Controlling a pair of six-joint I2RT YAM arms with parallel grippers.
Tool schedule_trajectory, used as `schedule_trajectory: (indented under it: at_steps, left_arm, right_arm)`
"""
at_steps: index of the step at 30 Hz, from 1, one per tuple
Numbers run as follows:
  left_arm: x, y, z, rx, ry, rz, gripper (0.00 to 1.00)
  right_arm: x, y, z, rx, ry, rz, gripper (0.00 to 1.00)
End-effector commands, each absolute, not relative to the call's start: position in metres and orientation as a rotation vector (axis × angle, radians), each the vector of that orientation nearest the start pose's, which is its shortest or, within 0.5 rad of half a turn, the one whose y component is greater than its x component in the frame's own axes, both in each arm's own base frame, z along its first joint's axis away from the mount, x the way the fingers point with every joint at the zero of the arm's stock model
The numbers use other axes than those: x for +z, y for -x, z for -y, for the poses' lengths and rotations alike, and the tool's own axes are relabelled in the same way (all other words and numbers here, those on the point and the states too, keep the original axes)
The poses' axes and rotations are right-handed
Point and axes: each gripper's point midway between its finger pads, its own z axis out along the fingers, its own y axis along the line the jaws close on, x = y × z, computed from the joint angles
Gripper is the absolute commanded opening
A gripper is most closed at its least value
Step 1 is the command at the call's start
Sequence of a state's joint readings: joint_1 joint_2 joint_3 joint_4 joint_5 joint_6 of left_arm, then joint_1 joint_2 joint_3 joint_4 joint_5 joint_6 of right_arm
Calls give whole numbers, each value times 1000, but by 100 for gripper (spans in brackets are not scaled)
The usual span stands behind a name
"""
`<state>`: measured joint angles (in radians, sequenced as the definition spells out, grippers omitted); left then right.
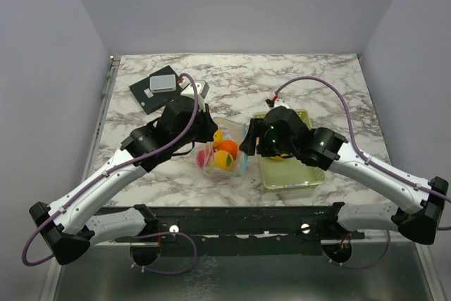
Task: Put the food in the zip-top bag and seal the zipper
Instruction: Adjust the zipper food storage bag at the center of the board.
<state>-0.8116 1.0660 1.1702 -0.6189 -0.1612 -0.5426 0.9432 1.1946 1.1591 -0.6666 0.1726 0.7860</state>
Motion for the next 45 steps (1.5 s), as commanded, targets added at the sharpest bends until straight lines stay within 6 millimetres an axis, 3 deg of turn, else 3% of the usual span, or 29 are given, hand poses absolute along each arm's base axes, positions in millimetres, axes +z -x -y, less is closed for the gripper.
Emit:
schedule_trajectory:
  at_steps: [1, 11, 21, 31, 34, 40, 45]
  left_arm:
    - [280, -239, 230, -629, -126, -2107, 0]
    - [279, -244, 224, -600, -76, -2100, 0]
    - [287, -247, 219, -587, -44, -2073, 0]
    - [287, -247, 220, -597, -42, -2070, 0]
    - [286, -245, 220, -599, -46, -2072, 0]
    - [279, -237, 211, -575, -78, -2088, 0]
    - [272, -227, 206, -569, -124, -2110, 0]
  right_arm:
    - [220, -189, -284, 766, 53, -2383, 67]
    - [226, -168, -305, 879, 28, -2385, 66]
    - [213, -157, -314, 915, -29, -2415, 53]
    - [204, -158, -324, 932, -55, -2419, 24]
    - [212, -162, -322, 907, -47, -2401, 2]
    - [246, -171, -313, 869, -22, -2322, 1]
    - [262, -182, -301, 777, -22, -2279, 1]
